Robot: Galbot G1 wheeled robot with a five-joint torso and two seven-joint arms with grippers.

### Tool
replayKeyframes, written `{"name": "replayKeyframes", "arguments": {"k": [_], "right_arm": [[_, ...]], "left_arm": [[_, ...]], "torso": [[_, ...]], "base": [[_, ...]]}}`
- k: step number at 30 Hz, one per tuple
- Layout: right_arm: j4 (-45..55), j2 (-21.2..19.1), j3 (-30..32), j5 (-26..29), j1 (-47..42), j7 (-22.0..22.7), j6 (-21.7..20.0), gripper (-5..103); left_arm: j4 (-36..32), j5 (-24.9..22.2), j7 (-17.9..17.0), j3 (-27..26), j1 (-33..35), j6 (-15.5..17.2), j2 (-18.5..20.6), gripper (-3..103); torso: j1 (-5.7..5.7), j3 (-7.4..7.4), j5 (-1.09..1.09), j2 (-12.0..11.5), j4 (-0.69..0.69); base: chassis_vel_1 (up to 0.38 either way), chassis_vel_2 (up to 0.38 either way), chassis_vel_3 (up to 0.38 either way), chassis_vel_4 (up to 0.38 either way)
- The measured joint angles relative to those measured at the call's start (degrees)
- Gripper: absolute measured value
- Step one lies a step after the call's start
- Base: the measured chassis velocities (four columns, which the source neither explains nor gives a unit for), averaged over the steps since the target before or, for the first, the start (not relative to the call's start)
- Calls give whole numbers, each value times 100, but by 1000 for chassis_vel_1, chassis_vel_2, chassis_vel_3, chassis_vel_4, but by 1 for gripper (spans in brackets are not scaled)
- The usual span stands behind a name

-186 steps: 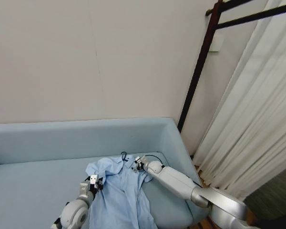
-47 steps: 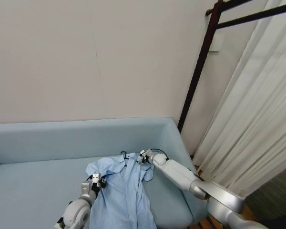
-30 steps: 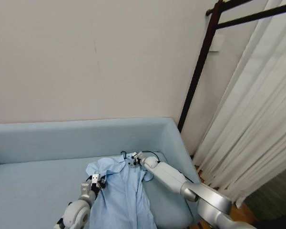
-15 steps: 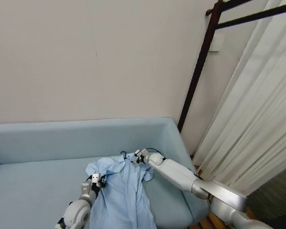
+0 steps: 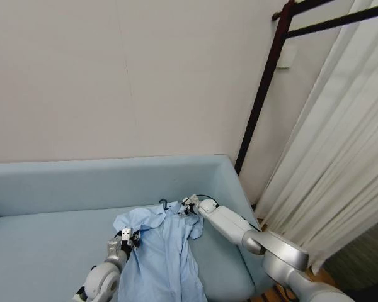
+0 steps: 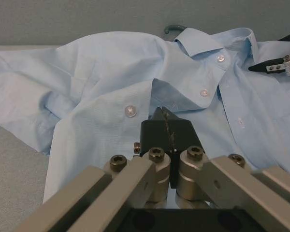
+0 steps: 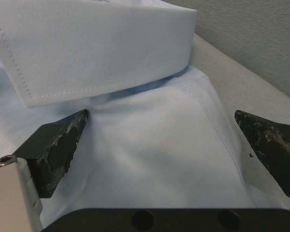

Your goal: Pick up the clothes from the sofa and hang them on the clothes hanger.

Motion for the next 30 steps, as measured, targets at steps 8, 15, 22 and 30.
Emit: {"name": "replayKeyframes", "arguments": {"k": [8,15,22,30], "right_arm": [[-705,317,244,-270,54,-272,172,70],[-793,280,316,-328,48,-392,223,42],[-757,245,306,-421,19,-436,340,19],[-374,42,352,-907,-96,-289,784,14]], "left_arm": [[-5,0,10,-19,22,-58,-8,0],[-24,0,14,-15,25,-62,-10,0],[-50,-2,14,-6,22,-62,-19,0],[-84,-2,9,-17,39,-62,-18,0]], "torso": [[0,-1,1,0,1],[0,0,1,0,1],[0,0,0,0,0],[0,1,1,0,2]], "base": [[0,0,0,0],[0,0,0,0],[0,0,0,0],[0,0,0,0]]}}
